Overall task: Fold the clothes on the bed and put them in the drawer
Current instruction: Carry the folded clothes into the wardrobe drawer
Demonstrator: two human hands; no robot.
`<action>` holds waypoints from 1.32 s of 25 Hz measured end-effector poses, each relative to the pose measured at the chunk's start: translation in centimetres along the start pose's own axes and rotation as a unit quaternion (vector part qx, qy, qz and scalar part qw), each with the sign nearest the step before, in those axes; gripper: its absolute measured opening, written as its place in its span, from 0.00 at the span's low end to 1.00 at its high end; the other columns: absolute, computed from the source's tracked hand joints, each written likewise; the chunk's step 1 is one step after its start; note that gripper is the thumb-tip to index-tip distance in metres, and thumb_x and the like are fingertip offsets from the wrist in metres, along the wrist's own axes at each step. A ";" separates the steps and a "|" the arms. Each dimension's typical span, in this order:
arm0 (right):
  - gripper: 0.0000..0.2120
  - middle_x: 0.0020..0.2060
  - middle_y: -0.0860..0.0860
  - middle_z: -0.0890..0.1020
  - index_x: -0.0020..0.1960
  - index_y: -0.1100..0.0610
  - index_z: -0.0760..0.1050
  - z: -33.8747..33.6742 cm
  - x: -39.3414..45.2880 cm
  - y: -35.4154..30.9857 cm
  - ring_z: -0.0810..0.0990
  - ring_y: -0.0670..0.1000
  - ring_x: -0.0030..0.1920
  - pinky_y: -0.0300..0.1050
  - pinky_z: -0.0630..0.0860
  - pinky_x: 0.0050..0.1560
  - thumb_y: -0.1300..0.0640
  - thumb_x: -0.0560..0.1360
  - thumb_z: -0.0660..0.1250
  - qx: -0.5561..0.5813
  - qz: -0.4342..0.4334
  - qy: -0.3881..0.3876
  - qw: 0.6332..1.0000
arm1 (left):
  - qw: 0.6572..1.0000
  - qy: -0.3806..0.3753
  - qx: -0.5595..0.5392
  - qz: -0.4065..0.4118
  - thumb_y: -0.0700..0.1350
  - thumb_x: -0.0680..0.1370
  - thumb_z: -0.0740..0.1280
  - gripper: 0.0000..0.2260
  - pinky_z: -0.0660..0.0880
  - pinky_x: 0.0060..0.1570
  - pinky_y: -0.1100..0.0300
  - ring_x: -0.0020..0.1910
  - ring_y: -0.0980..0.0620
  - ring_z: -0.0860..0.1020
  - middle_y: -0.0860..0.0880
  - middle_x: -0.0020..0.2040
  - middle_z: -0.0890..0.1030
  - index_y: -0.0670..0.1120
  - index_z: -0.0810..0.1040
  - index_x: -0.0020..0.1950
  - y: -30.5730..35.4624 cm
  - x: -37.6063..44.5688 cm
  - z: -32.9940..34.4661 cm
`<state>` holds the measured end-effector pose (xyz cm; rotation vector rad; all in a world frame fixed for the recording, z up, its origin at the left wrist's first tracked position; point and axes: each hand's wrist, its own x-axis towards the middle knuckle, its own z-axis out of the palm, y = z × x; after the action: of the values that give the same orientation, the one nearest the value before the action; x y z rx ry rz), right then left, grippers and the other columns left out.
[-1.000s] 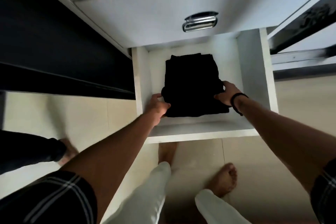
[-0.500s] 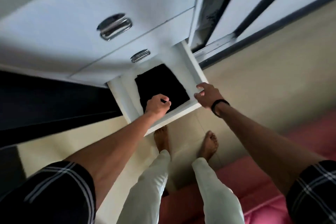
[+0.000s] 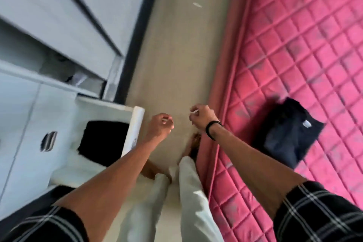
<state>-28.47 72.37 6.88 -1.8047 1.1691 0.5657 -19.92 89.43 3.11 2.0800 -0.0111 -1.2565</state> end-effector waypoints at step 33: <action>0.27 0.64 0.61 0.82 0.70 0.64 0.76 -19.8 -7.1 35.5 0.85 0.55 0.56 0.52 0.80 0.63 0.51 0.76 0.73 0.691 0.165 -0.056 0.701 | 0.926 -0.350 0.028 -0.137 0.50 0.67 0.80 0.28 0.82 0.47 0.53 0.53 0.48 0.81 0.42 0.63 0.83 0.52 0.76 0.64 15.8 -4.7 33.1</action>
<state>-64.89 53.01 6.94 -0.2428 1.2508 -0.1103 -43.09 60.73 6.14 1.6040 -0.0812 -2.1361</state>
